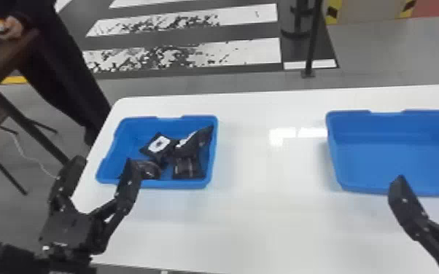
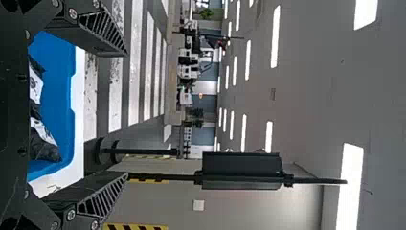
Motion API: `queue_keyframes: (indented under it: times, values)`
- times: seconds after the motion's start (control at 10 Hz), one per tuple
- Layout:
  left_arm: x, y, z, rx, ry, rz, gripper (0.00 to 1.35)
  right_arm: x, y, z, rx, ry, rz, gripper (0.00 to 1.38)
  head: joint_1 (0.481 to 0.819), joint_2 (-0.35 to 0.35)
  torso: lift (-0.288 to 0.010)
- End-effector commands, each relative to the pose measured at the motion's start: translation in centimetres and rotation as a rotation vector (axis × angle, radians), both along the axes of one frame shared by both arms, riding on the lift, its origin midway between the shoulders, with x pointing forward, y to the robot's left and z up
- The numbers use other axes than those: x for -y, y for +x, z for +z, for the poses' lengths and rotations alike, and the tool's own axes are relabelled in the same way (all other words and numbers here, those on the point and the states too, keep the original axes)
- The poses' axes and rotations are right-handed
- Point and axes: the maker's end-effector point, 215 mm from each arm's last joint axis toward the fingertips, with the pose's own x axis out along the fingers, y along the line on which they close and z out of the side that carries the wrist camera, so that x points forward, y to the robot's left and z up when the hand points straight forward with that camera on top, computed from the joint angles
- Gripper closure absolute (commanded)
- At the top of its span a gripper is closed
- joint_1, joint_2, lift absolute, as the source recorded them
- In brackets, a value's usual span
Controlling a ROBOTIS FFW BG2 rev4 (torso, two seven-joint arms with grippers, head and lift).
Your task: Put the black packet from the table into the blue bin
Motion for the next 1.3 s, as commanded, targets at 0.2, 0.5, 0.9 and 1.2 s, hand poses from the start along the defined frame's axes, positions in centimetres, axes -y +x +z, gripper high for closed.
queue_keyframes:
  times: [0.2, 0.5, 0.9, 1.2]
  values:
    - [-0.27, -0.12, 0.06, 0.003, -0.005, 0.012, 0.16, 0.01, -0.01, -0.11, -0.002, 0.004, -0.001, 0.15, 0.695, 0.178, -0.110]
    - [-0.28, -0.08, -0.19, -0.005, -0.018, 0.012, 0.16, -0.02, -0.02, -0.10, -0.002, 0.004, 0.001, 0.15, 0.695, 0.182, -0.110]
    - [-0.34, -0.08, -0.16, -0.004, -0.024, 0.013, 0.16, 0.01, -0.01, -0.10, -0.002, 0.006, -0.001, 0.15, 0.695, 0.181, -0.110]
    - [-0.28, -0.13, -0.24, -0.005, -0.028, 0.011, 0.16, 0.00, -0.01, -0.01, 0.001, 0.008, 0.000, 0.15, 0.695, 0.182, -0.110]
